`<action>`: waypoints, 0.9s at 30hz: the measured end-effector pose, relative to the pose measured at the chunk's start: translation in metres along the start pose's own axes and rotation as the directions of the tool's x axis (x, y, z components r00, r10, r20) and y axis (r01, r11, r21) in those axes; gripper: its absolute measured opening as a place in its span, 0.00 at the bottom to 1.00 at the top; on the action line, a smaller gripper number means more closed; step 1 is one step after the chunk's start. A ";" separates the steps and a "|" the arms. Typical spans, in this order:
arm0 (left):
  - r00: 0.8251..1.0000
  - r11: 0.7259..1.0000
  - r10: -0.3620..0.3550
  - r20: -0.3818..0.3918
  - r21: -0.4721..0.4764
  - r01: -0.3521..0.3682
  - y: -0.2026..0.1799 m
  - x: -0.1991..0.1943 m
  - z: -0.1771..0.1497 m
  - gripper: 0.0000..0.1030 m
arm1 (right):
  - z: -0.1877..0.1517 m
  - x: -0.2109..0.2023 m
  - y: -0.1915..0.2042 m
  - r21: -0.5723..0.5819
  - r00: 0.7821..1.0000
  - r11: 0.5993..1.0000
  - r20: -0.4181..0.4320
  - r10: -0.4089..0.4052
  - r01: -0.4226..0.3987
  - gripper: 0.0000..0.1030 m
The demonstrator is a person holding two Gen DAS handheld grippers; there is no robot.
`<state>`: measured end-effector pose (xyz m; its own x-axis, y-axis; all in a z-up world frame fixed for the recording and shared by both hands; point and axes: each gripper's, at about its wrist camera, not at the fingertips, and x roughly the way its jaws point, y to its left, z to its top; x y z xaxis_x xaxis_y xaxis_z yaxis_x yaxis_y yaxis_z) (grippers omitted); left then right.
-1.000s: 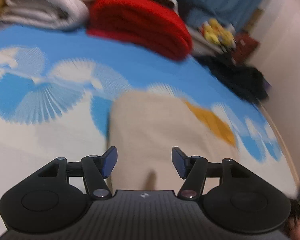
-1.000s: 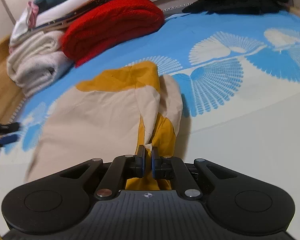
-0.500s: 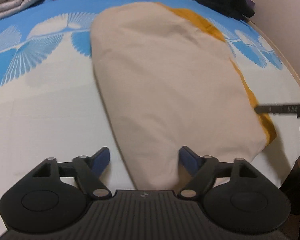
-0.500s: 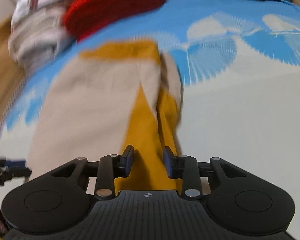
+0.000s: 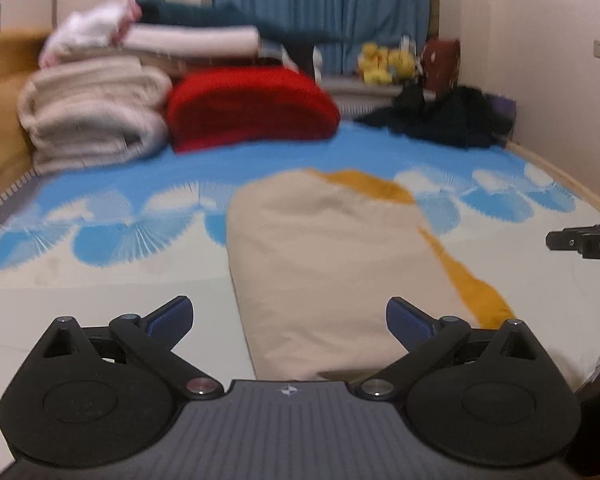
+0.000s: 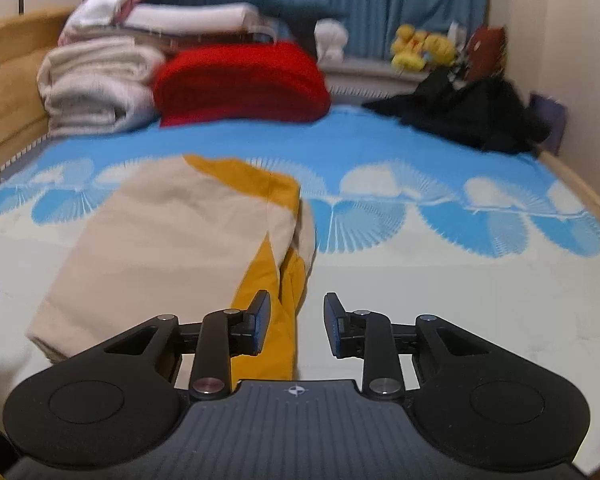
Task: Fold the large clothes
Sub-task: 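Open both tools and pull them back from the folded cloth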
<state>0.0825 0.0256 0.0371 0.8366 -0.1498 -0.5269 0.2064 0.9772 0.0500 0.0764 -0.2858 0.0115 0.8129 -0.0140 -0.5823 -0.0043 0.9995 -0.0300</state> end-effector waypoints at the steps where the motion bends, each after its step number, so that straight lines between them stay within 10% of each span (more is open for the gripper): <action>1: 1.000 1.000 0.013 0.022 0.004 -0.014 -0.008 -0.009 -0.003 1.00 | -0.003 -0.009 -0.001 0.009 1.000 1.000 0.009 -0.002 0.002 0.31; 14: 0.993 0.976 0.118 0.019 -0.184 -0.113 -0.043 -0.098 -0.028 1.00 | -0.049 -0.087 0.022 0.046 1.000 0.999 0.024 0.010 -0.012 0.32; 27: 0.992 0.986 0.110 -0.067 -0.118 -0.118 -0.062 -0.053 -0.035 1.00 | -0.055 -0.074 0.048 0.005 1.000 1.000 -0.010 0.022 -0.022 0.46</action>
<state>0.0075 -0.0213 0.0321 0.8183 -0.0305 -0.5740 0.0449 0.9989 0.0110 -0.0159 -0.2382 0.0083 0.8065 0.0077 -0.5912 -0.0195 0.9997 -0.0136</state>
